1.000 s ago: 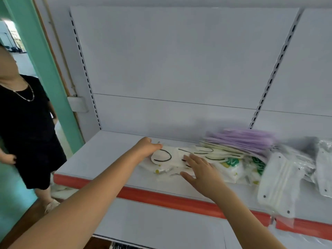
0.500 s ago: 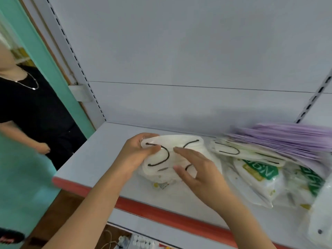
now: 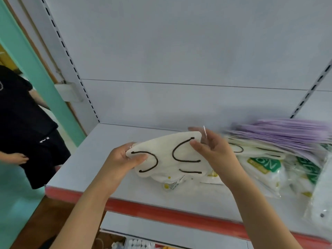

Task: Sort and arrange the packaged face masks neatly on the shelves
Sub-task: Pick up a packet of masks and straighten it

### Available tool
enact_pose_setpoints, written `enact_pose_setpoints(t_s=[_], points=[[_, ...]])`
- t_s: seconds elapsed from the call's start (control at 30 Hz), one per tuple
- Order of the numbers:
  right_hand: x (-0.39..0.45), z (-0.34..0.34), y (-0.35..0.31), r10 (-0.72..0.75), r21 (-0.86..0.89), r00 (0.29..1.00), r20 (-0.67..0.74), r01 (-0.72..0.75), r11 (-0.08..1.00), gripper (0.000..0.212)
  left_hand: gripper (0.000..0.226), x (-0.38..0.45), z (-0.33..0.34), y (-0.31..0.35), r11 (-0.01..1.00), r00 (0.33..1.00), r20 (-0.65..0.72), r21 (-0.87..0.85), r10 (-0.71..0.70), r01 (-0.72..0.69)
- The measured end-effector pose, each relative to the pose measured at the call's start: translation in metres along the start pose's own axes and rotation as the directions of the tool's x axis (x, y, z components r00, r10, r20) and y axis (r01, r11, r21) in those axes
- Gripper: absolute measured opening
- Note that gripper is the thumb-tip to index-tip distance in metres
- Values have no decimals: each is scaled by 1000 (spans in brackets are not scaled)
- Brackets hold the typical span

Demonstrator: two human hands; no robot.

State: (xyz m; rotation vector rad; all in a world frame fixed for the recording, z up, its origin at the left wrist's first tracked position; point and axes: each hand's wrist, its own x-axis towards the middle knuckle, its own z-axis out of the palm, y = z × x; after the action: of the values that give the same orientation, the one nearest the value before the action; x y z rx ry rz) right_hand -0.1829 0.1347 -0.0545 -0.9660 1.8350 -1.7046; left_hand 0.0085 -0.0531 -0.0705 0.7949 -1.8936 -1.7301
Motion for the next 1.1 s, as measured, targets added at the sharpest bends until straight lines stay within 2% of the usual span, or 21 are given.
enact_pose_setpoints(t_s=[0.03,0.07,0.1,0.13,0.17,0.2,0.23,0.27,0.33,0.4,0.47,0.53,0.57,0.63,0.7,0.77,0.87,1.0,1.1], points=[[-3,-2,0,-19,-61,1000,-1,19,998,34,27,1,-5,-3,999,1000,-31,-33,0,-1],[-6,-5,1,-50,-196,998,-35,42,980,44,31,3,-10,-5,995,997,-73,-97,-1,-6],[-8,-11,5,-104,-399,990,-94,58,915,50,35,6,-14,-6,986,993,-117,-169,-1,-19],[-10,-20,13,-180,-622,973,-145,52,781,54,38,10,-17,-7,972,988,-154,-230,1,-37],[-11,-31,18,-254,-801,953,-165,21,598,58,38,13,-18,-7,959,985,-172,-278,4,-52],[-11,-43,24,-274,-897,949,-154,-18,441,64,35,15,-16,-6,946,983,-183,-320,-1,-59],[-10,-54,29,-210,-940,969,-126,-49,337,72,30,17,-13,-6,935,981,-194,-350,-11,-59],[-10,-64,34,-104,-954,989,-104,-69,292,79,25,19,-9,-5,928,979,-203,-370,-27,-51],[-11,-80,43,30,-948,998,-62,-69,310,74,28,23,-1,-5,917,980,-193,-397,-53,-29],[-12,-85,46,-66,-926,995,-73,-43,374,46,31,25,5,-4,901,982,-174,-434,-77,-6],[-13,-81,38,-208,-904,955,-211,-110,413,27,27,27,8,-2,888,987,-132,-459,-93,22],[-15,-73,28,-328,-870,874,-360,-187,456,22,24,26,10,1,887,992,-77,-459,-102,56],[-16,-67,22,-413,-849,813,-411,-176,499,20,23,25,11,2,889,993,-54,-453,-104,69],[-20,-51,7,-542,-777,679,-496,-68,626,16,24,24,12,4,895,993,-22,-437,-115,93],[-21,-27,-5,-606,-722,613,-507,81,687,13,23,22,13,5,901,991,3,-417,-133,122],[-18,0,-9,-637,-702,644,-423,212,680,16,21,19,15,6,897,985,33,-410,-167,165],[-13,39,-2,-631,-667,758,-165,386,638,24,25,16,21,7,888,976,65,-406,-209,217],[-13,75,24,-522,-596,839,153,499,629,33,57,9,25,13,844,955,162,-447,-250,297],[-16,75,33,-401,-523,865,302,502,689,26,31,5,27,14,929,972,151,-299,-180,218]])
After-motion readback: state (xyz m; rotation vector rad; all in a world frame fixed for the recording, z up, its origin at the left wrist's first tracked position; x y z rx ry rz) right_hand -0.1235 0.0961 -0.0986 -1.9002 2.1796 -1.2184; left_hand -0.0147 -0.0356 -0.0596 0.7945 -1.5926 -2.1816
